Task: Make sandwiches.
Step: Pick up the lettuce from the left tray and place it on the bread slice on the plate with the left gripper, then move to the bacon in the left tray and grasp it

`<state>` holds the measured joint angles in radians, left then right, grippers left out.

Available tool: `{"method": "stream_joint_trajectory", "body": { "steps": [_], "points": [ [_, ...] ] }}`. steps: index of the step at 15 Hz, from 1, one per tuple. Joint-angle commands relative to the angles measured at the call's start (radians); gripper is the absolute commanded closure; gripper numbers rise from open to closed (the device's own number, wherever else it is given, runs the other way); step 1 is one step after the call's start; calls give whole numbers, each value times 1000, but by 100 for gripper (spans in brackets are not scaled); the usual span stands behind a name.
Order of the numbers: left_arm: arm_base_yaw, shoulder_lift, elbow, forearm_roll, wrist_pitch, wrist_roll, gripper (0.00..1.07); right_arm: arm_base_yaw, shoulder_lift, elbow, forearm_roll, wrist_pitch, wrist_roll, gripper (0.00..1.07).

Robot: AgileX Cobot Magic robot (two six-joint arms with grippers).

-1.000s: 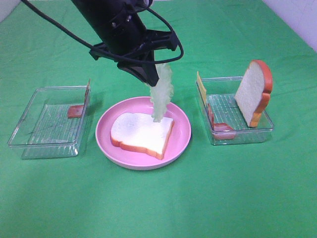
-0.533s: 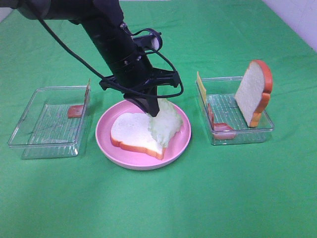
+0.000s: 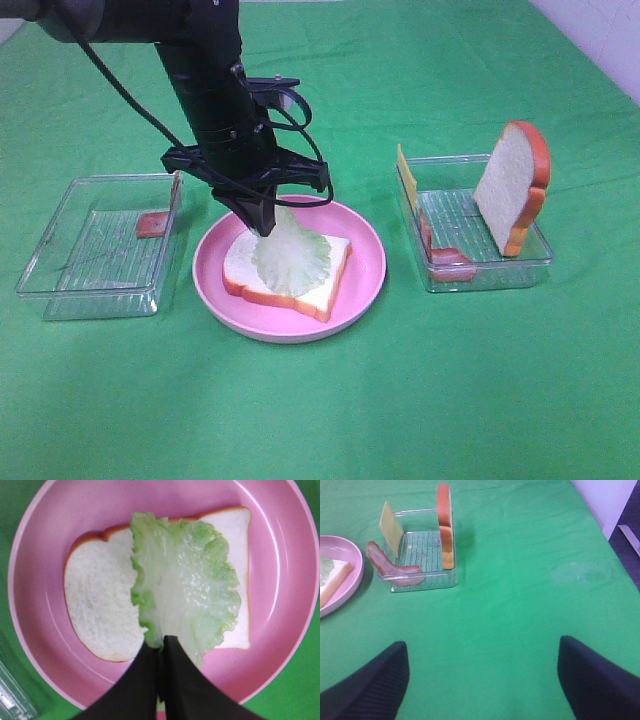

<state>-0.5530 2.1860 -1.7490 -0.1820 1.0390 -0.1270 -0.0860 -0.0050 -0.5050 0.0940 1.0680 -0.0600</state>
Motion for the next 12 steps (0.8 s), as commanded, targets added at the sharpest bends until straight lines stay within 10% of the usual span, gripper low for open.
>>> {"method": "stream_joint_trajectory", "body": {
  "steps": [1, 4, 12],
  "points": [
    [-1, 3, -4, -2, -12, -10, 88, -6, -13, 1, -3, -8, -12, 30],
    [-1, -3, -5, 2, -34, 0, 27, -6, -13, 1, -3, -8, -12, 30],
    [3, -6, -299, 267, 242, -144, 26, -6, -13, 1, -3, -8, -12, 30]
  ]
}}
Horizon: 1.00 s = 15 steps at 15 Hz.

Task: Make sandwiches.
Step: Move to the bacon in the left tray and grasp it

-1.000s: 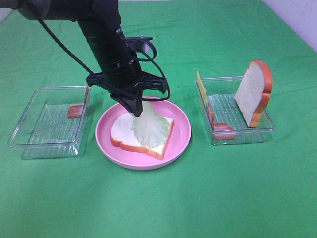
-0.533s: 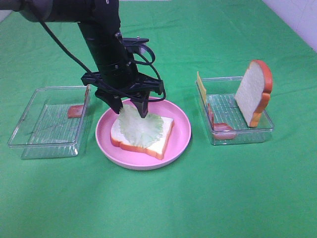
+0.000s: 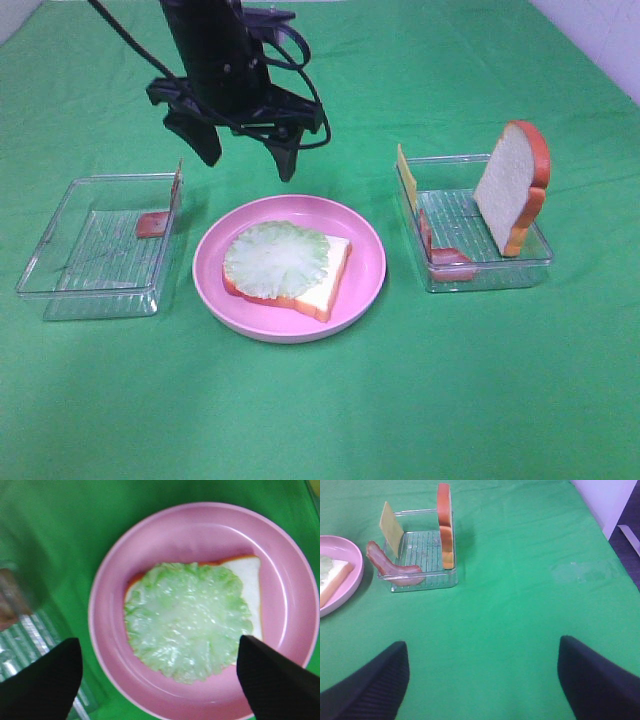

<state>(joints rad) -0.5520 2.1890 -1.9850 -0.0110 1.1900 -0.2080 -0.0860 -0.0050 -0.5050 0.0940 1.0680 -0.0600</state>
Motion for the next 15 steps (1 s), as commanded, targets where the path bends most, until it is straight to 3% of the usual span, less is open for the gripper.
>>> {"method": "stream_joint_trajectory", "body": {
  "steps": [1, 3, 4, 8, 11, 15],
  "points": [
    [10, -13, -96, 146, 99, -102, 26, -6, -13, 1, -3, -8, -12, 30],
    [45, -28, -118, 147, 98, -136, 26, -6, -13, 1, -3, -8, -12, 30],
    [109, -28, -114, 94, 99, -135, 26, -6, -13, 1, -3, -8, -12, 30],
    [196, -31, -25, -18, 99, -128, 31, -6, -13, 1, -3, -8, -12, 30],
    [202, -28, 58, 31, 98, -129, 31, -6, -13, 1, -3, -8, -12, 30],
    [202, 24, 69, 45, 84, -131, 31, -6, -13, 1, -3, -8, -12, 30]
  ]
}}
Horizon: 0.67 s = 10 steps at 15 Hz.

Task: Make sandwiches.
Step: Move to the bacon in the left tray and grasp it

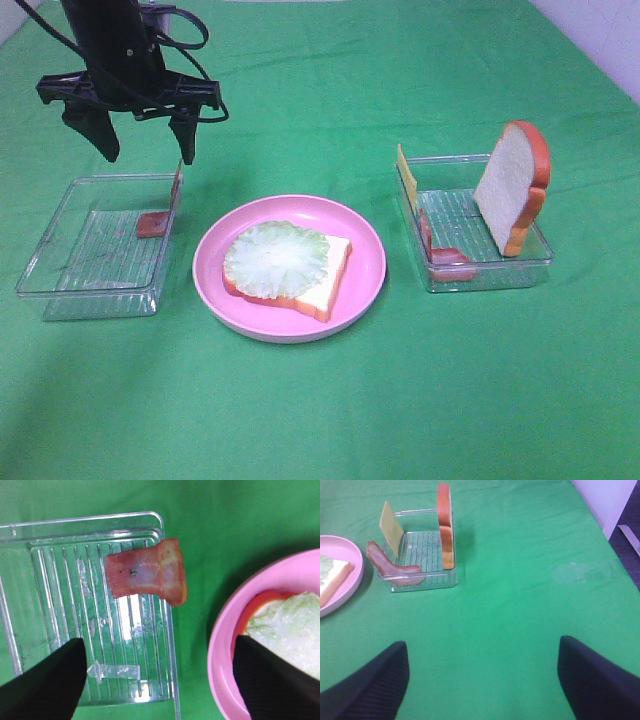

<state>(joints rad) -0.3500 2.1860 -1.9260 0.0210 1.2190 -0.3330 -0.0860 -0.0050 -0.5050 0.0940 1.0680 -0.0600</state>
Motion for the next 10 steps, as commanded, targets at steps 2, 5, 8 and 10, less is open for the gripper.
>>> {"method": "stream_joint_trajectory", "body": {
  "steps": [2, 5, 8, 10],
  "points": [
    [0, 58, 10, 26, 49, -6, 31, -6, -13, 1, -3, -8, -12, 30],
    [0, 81, 10, 25, 20, -6, 34, -6, -13, 1, -3, -8, -12, 30],
    [0, 85, 10, 26, -27, -6, 50, -6, -13, 1, -3, -8, -12, 30],
    [0, 85, 10, 26, -42, -6, 56, -6, -13, 1, -3, -8, -12, 30]
  ]
}}
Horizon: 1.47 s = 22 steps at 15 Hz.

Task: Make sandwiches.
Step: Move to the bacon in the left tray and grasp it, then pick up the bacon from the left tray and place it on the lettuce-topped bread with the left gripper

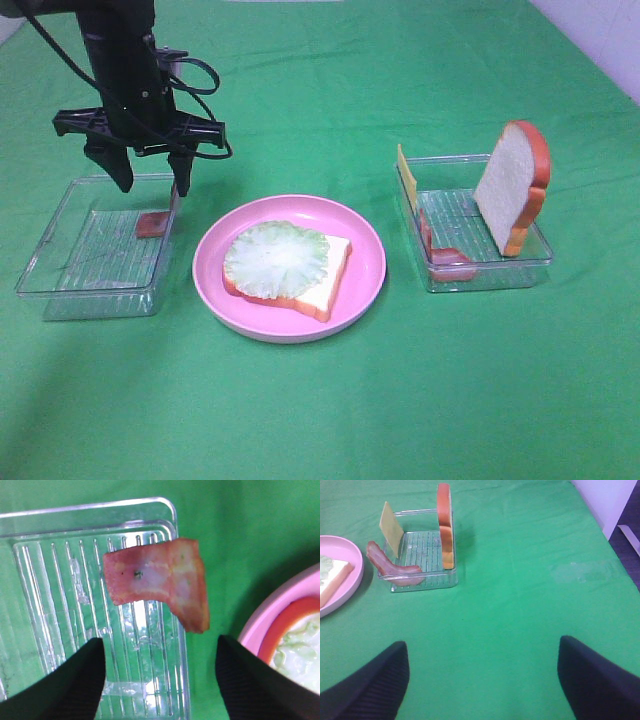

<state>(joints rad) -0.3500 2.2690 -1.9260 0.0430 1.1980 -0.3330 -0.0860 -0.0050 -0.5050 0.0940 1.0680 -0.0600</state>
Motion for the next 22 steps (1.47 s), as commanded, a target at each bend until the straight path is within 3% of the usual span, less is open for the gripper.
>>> {"method": "stream_joint_trajectory", "body": {
  "steps": [1, 4, 9, 13, 19, 22],
  "points": [
    [0, 2, 10, 3, -48, -6, 65, -6, -13, 1, -3, -8, -12, 30],
    [0, 2, 10, 3, -63, -6, 75, -6, -13, 1, -3, -8, -12, 30],
    [0, 2, 10, -2, -79, -6, 107, -6, -13, 1, -3, -8, -12, 30],
    [0, -9, 6, -5, -54, -1, 107, -6, -13, 1, -3, -8, -12, 30],
    [0, -163, -31, -100, -9, 36, 107, -6, -13, 1, -3, -8, -12, 30],
    [-3, -223, -31, -281, -7, 115, 107, -6, -13, 1, -3, -8, -12, 30]
  ]
}}
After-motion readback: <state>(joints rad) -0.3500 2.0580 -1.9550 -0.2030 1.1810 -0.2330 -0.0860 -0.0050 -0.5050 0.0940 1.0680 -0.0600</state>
